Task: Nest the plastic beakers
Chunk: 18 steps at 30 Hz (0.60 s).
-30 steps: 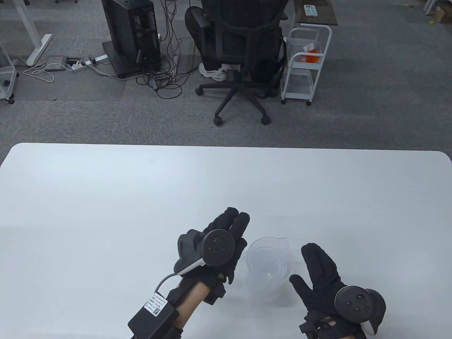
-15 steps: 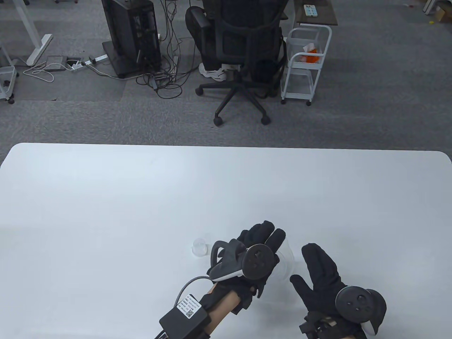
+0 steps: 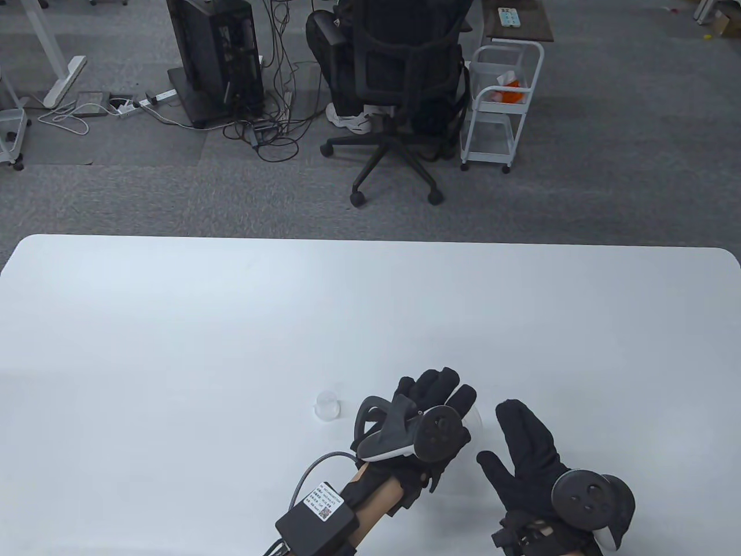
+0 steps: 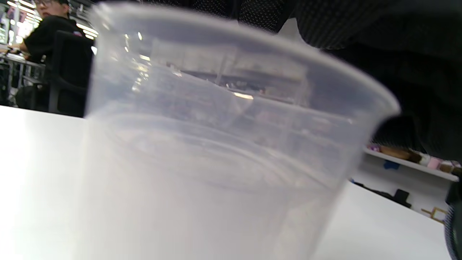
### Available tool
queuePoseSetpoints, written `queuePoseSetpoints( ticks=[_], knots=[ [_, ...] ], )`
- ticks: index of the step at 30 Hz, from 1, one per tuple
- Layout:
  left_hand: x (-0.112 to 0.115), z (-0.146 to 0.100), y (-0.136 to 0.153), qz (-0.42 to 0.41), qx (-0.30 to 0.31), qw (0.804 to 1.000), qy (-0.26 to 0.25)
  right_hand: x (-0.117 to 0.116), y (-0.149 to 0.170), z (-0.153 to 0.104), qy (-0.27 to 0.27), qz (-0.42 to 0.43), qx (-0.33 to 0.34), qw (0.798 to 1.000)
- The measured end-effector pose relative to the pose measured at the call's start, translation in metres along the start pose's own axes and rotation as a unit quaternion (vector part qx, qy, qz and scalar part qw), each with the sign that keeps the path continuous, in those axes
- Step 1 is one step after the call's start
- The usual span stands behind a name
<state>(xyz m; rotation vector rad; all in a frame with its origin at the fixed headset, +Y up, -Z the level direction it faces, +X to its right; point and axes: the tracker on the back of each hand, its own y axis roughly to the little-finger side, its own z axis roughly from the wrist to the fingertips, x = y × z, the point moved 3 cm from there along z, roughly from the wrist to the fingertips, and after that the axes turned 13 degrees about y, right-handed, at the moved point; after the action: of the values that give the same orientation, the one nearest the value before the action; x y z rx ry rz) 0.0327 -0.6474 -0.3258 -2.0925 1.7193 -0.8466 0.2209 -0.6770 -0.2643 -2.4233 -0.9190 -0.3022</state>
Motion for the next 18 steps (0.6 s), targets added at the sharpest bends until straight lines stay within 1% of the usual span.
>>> queuePoseSetpoints(
  ticks=[4, 8, 12, 18],
  knots=[
    [-0.011, -0.009, 0.032, -0.027, -0.04, 0.999, -0.019, 0.0, 0.0, 0.0, -0.001, 0.0, 0.0, 1.0],
    [-0.008, -0.017, 0.074, -0.046, -0.104, 0.993, -0.008, 0.0, 0.0, 0.0, -0.001, 0.001, 0.0, 1.0],
    [0.007, -0.024, 0.116, -0.052, -0.167, 0.985, 0.01, -0.001, 0.0, 0.0, -0.002, 0.0, 0.002, 1.0],
    [0.036, -0.024, 0.154, -0.062, -0.229, 0.97, 0.051, -0.001, 0.0, 0.0, -0.005, 0.0, 0.001, 1.0]
  ],
)
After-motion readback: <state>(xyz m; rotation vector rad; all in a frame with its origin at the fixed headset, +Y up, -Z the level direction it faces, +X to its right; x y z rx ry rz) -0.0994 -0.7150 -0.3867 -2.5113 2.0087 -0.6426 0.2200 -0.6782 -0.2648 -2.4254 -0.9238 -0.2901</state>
